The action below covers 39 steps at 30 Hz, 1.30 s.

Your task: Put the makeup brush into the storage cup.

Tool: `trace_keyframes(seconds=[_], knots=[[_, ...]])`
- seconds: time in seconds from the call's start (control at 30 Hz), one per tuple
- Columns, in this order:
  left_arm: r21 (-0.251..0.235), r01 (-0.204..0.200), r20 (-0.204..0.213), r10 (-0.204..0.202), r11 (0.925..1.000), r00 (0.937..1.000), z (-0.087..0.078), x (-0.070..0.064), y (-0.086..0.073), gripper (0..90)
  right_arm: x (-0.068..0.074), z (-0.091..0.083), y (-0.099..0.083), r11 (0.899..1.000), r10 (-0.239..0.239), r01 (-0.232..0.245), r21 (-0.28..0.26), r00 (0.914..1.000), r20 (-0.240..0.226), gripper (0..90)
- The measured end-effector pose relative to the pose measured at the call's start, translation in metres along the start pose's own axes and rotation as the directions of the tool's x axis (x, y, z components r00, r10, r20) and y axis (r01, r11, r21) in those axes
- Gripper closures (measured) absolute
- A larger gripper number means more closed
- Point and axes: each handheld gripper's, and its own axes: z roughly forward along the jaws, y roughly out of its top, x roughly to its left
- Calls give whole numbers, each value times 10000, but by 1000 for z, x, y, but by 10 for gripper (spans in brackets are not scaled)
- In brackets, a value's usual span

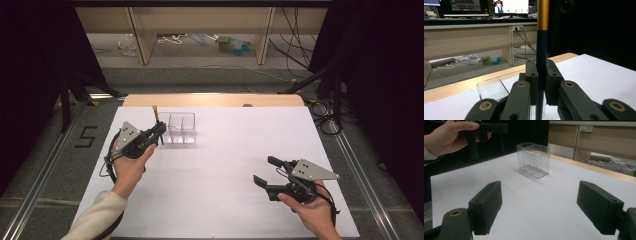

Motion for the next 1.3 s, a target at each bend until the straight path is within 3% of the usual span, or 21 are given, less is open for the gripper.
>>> trace_keyframes(seconds=[0.1, 0.13, 0.17, 0.3, 0.37, 0.4, 0.67, 1.3], knots=[[-18, 16, -24, -16, 10000, 10000, 1, 1, 1, 832, 0, -1, 1, 9998, -71, 70, 186, 10000, 57, 213], [-13, 28, -44, -28, 10000, 10000, 1, 1, 1, 832, 0, 1, 0, 10000, 1, -1, -56, 10000, -12, 213], [-2, 17, -74, -17, 10000, 10000, 1, 2, 1, 832, 0, -1, 0, 9999, -93, 92, 141, 9999, 68, 213], [-35, 32, -93, -32, 10000, 10000, 3, 4, 1, 832, -2, 0, 0, 9996, -294, 293, 10, 9995, 101, 213], [-48, 82, -123, -82, 10000, 9999, 4, 4, 2, 832, -2, 0, 0, 9996, -291, 291, -16, 9995, 127, 213], [-49, 35, -156, -36, 10000, 9999, 4, 5, 2, 832, 0, -1, 0, 9999, -60, 59, 141, 10000, 71, 213], [-19, -1, -179, 1, 10000, 9998, 9, 7, 3, 832, 0, -1, 0, 9996, -31, 29, 287, 10000, 66, 213], [-42, 140, -243, -141, 9999, 9996, 17, 10, 6, 832, 0, 0, -1, 9999, 17, -17, 133, 10000, -6, 213]])
